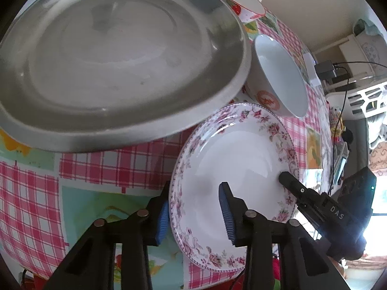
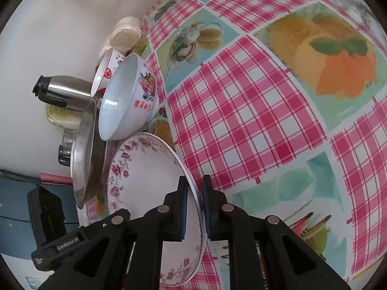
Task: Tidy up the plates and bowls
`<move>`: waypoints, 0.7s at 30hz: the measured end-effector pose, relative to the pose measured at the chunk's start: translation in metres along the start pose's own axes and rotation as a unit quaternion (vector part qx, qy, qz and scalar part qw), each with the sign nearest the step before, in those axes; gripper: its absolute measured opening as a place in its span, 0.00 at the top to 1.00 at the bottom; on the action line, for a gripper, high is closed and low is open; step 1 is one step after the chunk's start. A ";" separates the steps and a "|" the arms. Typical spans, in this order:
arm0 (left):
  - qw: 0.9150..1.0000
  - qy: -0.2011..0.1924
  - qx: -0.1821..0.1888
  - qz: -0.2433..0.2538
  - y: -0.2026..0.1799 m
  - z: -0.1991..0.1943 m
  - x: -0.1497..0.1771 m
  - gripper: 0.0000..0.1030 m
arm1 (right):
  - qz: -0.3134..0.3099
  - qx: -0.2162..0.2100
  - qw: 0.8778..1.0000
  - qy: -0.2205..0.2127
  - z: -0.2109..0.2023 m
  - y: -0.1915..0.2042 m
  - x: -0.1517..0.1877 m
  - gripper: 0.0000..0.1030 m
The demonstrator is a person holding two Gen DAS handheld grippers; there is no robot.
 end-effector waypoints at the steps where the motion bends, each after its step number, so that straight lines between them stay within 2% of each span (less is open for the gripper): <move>1: 1.000 -0.001 -0.004 0.000 0.002 -0.001 0.001 0.68 | 0.003 -0.002 1.000 -0.001 0.002 0.001 0.001 0.88; 5: 1.000 -0.002 -0.015 -0.004 0.013 -0.008 0.004 0.81 | 0.003 -0.003 1.000 -0.001 0.003 0.000 0.000 0.88; 11: 1.000 0.006 -0.009 0.005 0.008 -0.004 0.002 0.81 | 0.003 0.002 1.000 -0.009 0.001 0.007 -0.001 0.88; 21: 0.999 -0.009 0.002 0.034 0.001 -0.020 -0.001 0.81 | -0.019 -0.006 0.999 -0.025 -0.023 0.013 0.005 0.88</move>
Point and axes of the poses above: each gripper's, at about its wrist camera, not at the fingertips, and z roughly the way its jaws point, y to its left, x to its underside, the point moved 1 cm from there along z, roughly the way its jaws point, and after that the axes turned 7 degrees about z, right-handed, at the moved point
